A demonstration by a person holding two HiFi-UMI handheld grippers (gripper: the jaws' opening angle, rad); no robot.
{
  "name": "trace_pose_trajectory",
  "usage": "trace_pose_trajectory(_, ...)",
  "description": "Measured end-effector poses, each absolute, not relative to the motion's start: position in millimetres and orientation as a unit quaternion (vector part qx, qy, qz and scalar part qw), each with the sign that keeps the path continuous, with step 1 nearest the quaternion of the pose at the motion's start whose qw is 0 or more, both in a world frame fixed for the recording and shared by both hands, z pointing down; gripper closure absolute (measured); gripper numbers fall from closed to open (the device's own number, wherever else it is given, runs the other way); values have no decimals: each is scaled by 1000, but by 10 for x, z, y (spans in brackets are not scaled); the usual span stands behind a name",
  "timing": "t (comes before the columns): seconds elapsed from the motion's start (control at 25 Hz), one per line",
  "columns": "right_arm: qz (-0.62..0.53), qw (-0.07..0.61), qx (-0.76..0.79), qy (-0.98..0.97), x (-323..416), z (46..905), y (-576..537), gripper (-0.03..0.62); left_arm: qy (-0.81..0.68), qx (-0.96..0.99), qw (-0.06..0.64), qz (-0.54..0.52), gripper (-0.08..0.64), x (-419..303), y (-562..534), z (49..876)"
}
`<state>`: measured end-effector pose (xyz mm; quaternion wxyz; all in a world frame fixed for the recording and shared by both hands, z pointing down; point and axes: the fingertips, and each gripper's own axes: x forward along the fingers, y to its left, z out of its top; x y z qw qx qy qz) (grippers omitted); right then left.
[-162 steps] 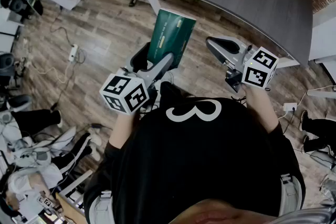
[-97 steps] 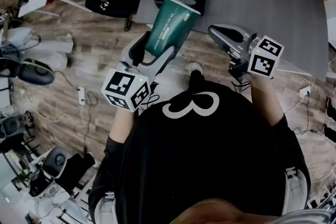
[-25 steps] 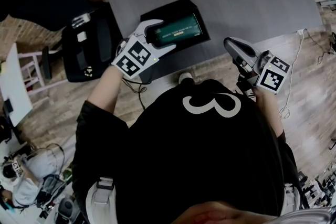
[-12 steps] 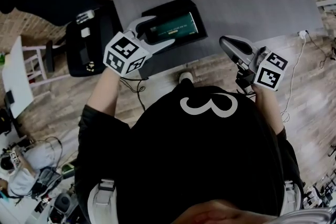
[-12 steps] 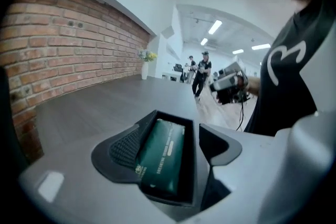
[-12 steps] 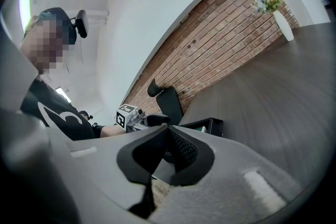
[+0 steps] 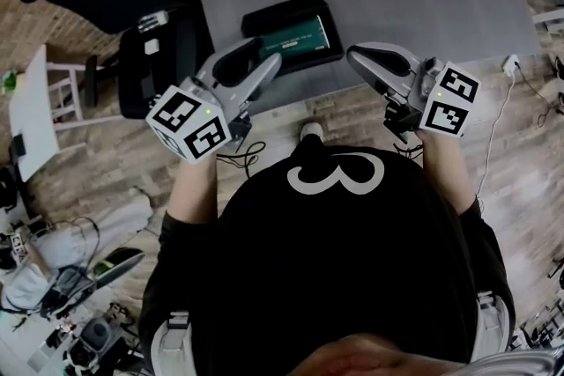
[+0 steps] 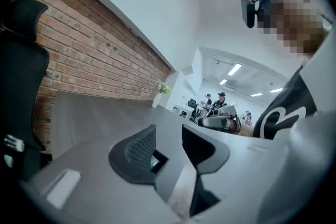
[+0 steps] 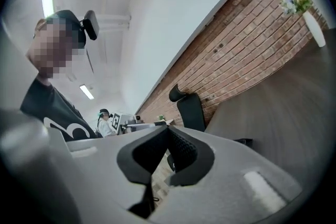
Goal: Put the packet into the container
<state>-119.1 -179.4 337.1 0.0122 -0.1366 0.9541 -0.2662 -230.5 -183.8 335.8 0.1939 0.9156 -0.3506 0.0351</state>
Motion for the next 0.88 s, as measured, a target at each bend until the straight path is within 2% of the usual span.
trace_pose_trajectory(0.12, -258, 2, -134, 957, -1253, 3363, -1716, 591, -362, 912, 184, 48, 400, -2191, -1598, 3337)
trace_pose_trajectory(0.16, -257, -3, -135, 957, -1262, 3385, -1691, 591, -364, 911, 188, 46, 416, -2150, -1533, 3331)
trace_pose_trajectory(0.28, -265, -2, -136, 955, -1261, 3432, -1633, 591, -370, 907, 201, 28, 523, -2070, -1410, 3282)
trace_pose_trajectory(0.4, -267, -1, -140, 954, -1253, 3469, -1583, 591, -374, 904, 208, 6, 545, -2027, -1359, 3230)
trace_pose_trajectory(0.88, -242, -29, -126, 962, -1281, 3474, -1437, 592, -392, 898, 197, 36, 546, -1935, -1282, 3318)
